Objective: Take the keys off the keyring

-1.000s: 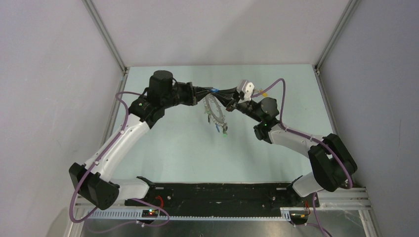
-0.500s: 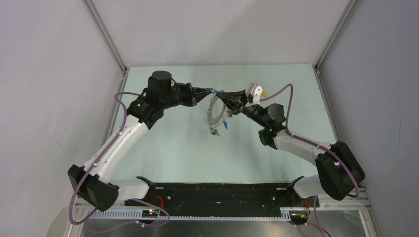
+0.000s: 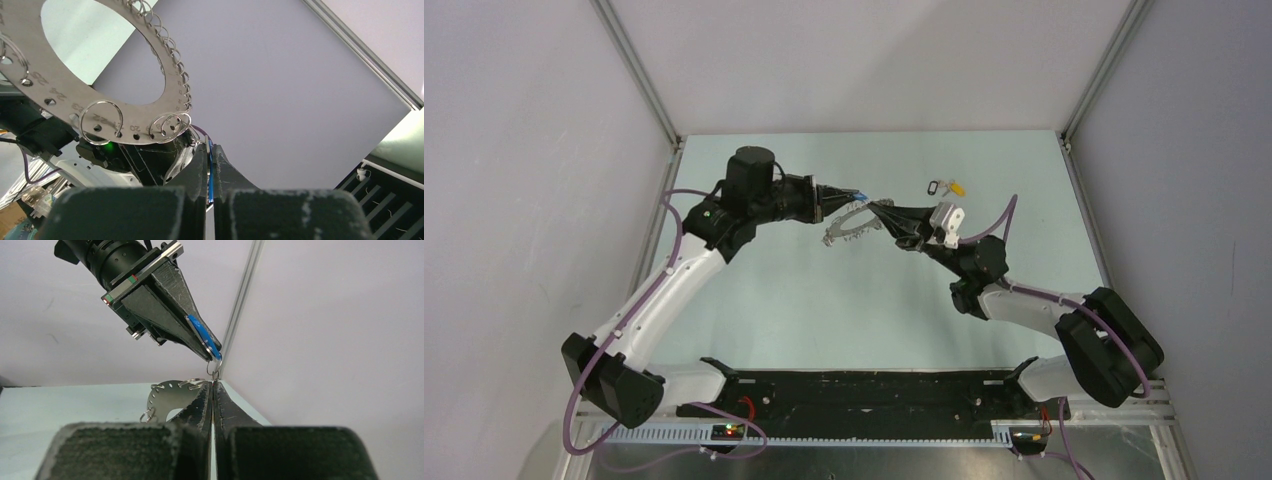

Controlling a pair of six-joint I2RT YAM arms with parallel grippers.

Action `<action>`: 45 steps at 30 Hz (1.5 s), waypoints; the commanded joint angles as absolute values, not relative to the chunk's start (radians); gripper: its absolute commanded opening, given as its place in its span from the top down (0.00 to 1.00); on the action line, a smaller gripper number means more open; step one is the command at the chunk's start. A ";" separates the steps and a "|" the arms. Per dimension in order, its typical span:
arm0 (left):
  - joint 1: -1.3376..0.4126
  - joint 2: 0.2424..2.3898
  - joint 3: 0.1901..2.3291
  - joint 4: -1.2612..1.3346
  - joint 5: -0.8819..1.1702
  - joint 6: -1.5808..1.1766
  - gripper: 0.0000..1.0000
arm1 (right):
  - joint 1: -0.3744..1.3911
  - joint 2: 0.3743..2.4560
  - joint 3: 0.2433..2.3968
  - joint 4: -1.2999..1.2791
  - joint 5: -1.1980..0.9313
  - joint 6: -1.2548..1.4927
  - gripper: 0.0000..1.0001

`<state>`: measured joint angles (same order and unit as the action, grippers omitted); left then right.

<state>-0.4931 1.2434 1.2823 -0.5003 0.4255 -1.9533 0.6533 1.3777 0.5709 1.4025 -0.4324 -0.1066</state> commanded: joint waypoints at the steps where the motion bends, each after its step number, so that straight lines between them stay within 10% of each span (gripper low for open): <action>1: -0.453 1.194 1.304 -0.383 0.345 -1.962 1.00 | 0.656 1.336 0.530 1.496 -0.399 -0.213 0.91; 7: -0.453 1.206 1.320 -0.384 0.361 -1.950 1.00 | 0.652 1.324 0.537 1.449 -0.389 -0.199 0.60; 45: -0.453 1.202 1.328 -0.384 0.350 -1.951 1.00 | 0.672 1.470 0.899 1.024 -0.406 -0.030 0.48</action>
<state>-0.4549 1.2423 1.2778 -0.4427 0.3447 -1.9545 0.6659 1.4517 0.8394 1.0428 -0.4248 -0.0502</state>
